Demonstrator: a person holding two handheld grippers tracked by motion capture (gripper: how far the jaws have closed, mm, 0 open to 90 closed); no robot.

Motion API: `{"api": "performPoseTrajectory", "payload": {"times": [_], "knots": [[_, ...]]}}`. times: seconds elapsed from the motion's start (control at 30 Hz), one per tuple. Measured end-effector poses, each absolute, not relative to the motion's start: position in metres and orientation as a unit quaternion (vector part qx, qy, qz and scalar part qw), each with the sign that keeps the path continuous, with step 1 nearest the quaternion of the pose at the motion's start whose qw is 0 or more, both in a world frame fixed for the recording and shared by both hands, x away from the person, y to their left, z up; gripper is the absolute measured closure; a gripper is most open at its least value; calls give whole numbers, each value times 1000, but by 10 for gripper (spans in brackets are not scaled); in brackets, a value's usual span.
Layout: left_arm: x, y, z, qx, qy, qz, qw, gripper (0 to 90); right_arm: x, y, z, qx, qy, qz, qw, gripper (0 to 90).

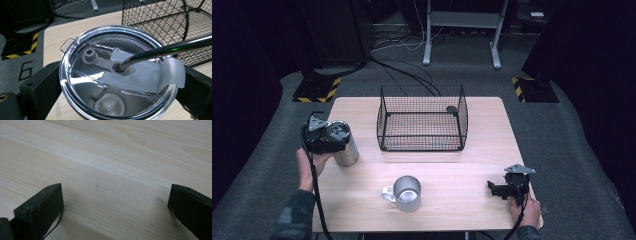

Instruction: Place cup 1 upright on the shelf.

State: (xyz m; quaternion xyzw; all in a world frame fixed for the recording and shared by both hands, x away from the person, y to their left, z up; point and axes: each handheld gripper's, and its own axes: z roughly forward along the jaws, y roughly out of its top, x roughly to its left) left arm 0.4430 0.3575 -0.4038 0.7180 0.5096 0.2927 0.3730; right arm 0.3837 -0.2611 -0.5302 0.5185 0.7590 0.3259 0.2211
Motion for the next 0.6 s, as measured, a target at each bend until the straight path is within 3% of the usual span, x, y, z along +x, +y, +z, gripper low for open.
{"api": "performPoseTrajectory", "payload": {"times": [0.6], "knots": [[416,350,-378,741,466,280,394,37,384,-261,-530,518,759,326,221,0]]}}
